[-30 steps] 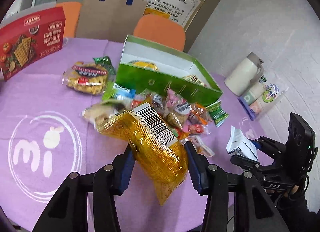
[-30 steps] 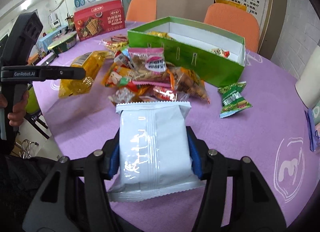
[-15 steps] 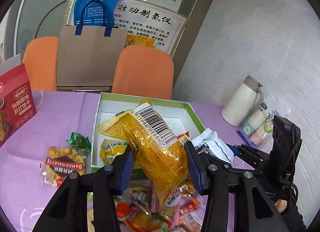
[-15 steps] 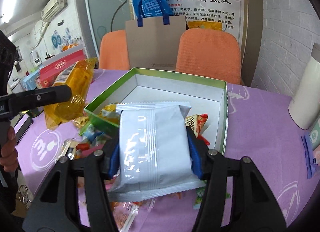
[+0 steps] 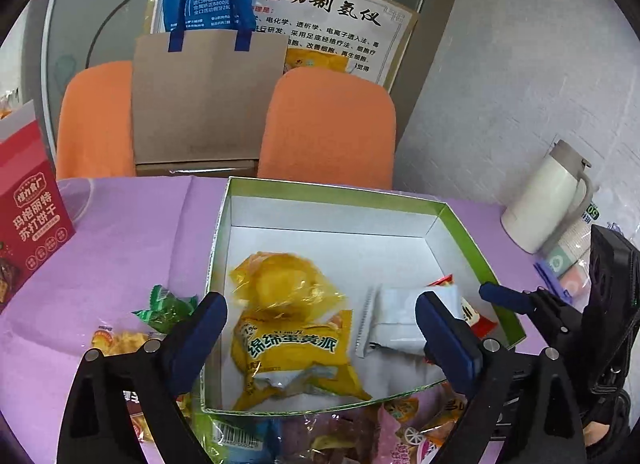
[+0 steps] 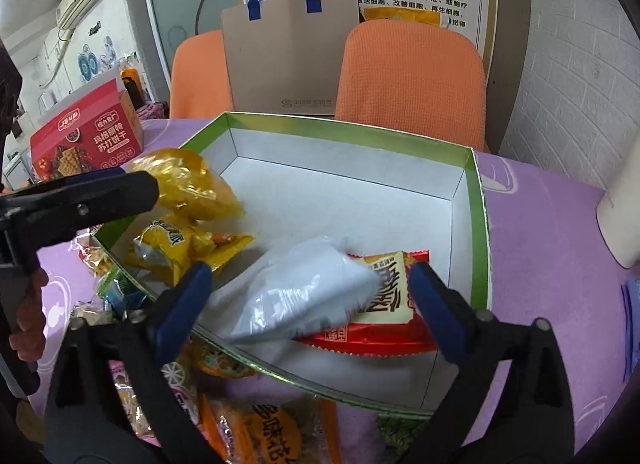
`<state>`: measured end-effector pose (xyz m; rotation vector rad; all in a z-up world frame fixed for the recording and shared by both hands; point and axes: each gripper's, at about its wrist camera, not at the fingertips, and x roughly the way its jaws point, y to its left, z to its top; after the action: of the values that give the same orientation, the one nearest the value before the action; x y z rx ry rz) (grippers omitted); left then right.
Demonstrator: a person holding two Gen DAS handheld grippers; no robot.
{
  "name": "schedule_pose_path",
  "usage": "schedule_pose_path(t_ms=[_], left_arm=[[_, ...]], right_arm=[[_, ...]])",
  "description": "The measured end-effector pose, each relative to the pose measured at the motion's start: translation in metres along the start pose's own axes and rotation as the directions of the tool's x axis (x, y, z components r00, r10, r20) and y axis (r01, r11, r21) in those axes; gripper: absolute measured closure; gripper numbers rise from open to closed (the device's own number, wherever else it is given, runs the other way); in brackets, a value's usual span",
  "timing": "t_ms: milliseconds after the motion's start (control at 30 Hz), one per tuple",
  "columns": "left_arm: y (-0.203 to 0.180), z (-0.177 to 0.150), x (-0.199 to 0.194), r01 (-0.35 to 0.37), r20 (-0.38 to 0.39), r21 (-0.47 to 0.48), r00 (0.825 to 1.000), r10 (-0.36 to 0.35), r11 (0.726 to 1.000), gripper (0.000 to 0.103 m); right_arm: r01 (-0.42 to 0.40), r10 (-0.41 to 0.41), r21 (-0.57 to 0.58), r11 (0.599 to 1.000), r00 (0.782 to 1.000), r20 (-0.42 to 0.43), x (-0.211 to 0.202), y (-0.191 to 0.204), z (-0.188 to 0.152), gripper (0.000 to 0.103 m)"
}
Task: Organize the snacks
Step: 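Lower both bags into the green box and open both tools, then grasp the clear bag with orange label using the right tool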
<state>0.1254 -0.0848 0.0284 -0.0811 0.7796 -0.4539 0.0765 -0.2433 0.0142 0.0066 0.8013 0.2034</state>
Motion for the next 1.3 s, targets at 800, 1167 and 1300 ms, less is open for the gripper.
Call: schedule_pose_path(t_ms=[800, 1167, 1300], left_arm=[[-0.034, -0.105, -0.121, -0.024, 0.014, 0.124, 1.000, 0.023, 0.992, 0.005], [-0.024, -0.135, -0.119, 0.085, -0.055, 0.091, 0.995, -0.080, 0.992, 0.005], [-0.026, -0.139, -0.116, 0.111, -0.072, 0.105, 0.992, -0.104, 0.988, 0.007]], right_arm=[[-0.112, 0.110, 0.055, 0.992, 0.993, 0.033, -0.120, 0.018, -0.087, 0.000], [-0.049, 0.049, 0.007, 0.999, 0.996, -0.071, -0.059, 0.028, -0.089, 0.008], [-0.017, 0.017, 0.000, 1.000, 0.995, -0.098, -0.038, 0.025, -0.085, 0.016]])
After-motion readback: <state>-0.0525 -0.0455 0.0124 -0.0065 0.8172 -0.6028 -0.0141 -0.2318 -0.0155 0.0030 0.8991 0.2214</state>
